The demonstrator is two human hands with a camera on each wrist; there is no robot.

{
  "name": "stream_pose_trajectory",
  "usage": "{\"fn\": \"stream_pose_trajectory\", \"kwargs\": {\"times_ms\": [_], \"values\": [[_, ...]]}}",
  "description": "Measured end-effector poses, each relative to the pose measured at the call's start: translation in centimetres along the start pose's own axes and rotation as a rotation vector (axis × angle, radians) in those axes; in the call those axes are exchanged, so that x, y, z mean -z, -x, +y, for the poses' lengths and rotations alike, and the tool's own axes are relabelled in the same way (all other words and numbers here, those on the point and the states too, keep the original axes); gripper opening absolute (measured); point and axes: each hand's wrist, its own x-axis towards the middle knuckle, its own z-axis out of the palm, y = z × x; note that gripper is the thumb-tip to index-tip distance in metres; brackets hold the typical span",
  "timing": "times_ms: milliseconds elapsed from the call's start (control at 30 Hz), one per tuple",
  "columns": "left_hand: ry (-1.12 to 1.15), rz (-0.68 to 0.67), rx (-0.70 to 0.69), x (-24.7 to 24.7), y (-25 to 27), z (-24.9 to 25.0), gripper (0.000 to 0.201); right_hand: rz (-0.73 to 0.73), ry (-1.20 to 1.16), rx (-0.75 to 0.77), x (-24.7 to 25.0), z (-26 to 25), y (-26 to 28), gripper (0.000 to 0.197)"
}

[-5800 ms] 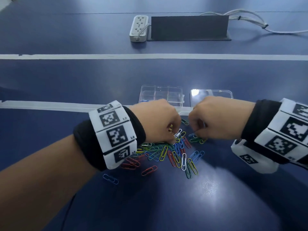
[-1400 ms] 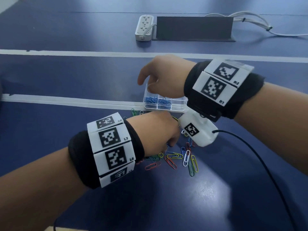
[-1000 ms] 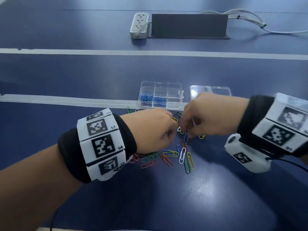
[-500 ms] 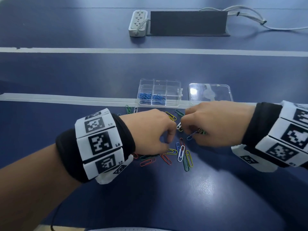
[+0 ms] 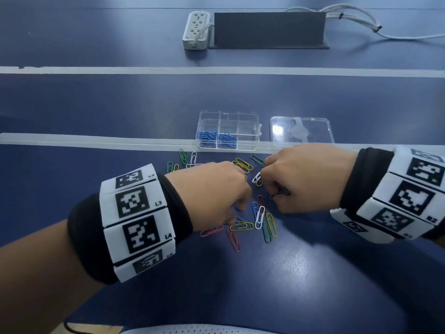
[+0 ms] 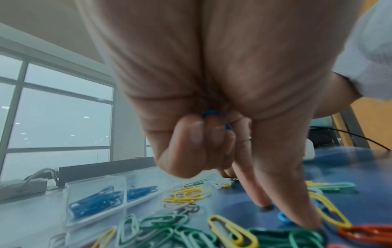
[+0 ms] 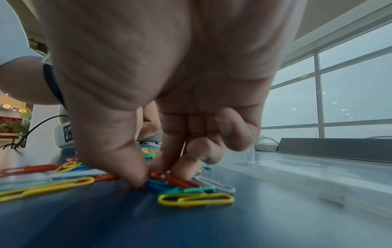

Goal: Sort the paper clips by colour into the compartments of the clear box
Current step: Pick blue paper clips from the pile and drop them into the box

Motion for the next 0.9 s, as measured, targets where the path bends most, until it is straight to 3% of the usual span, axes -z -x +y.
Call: {"fn": "stream_pose_trajectory", "kwargs": {"times_ms": [200, 367, 600, 900], "values": [[-0.063, 0.012, -0.019, 0.0, 0.3, 0.5, 0.016, 0.020, -0.039, 0.004, -0.1, 0.3, -0.2, 0.001], [0.004, 0.022, -0.021, -0.1, 0.2, 0.4, 0.004, 0.054, -0.158, 0.039, 0.0, 0.9, -0.5, 0.019], [0.160, 0.144, -0.004, 0.5, 0.2, -1.2, 0.015, 0.074, -0.129, 0.020, -0.2, 1.1, -0.1, 0.012], [0.267, 0.167, 0.017, 0.6, 0.0, -1.8, 0.015, 0.090, -0.106, -0.044, -0.2, 0.0, -0.5, 0.014]]}}
